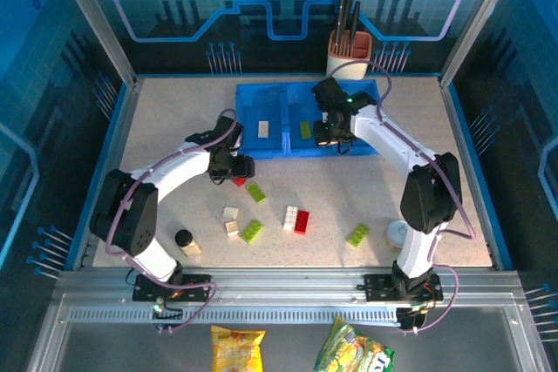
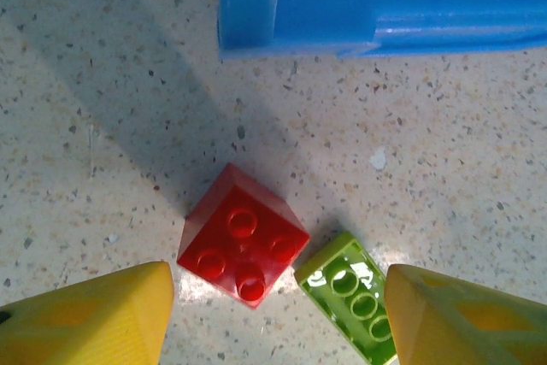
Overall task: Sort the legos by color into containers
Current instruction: Pick up the lego from the center of the table.
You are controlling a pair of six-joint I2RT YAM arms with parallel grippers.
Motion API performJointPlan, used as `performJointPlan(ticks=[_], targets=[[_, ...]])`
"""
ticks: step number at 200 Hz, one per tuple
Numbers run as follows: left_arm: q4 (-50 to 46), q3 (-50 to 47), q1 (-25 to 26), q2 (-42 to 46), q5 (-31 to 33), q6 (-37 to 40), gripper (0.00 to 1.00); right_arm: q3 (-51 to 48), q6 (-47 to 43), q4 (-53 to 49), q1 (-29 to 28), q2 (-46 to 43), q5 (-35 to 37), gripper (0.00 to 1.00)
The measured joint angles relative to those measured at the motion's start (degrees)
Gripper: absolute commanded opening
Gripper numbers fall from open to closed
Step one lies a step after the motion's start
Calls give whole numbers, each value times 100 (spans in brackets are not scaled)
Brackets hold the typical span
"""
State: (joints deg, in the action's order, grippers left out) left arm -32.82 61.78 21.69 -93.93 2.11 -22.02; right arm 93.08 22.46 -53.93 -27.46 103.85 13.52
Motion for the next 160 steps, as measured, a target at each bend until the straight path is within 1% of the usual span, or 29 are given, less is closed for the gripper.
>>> performJointPlan(ticks=[42,103,132,160], targets=[[-55,144,61,-306,173,-13,68,-319,22,0,0,-282,74,45],[-114,262,120,-647,201,-17,62,-675,63,0,0,-584,125,45],[-136,264,140,-675,205,-17,61,-702,68,0,0,-603,129,45],[-140,269,142,-763,221,-37,57,-728,87,0,-2,-603,129,45]])
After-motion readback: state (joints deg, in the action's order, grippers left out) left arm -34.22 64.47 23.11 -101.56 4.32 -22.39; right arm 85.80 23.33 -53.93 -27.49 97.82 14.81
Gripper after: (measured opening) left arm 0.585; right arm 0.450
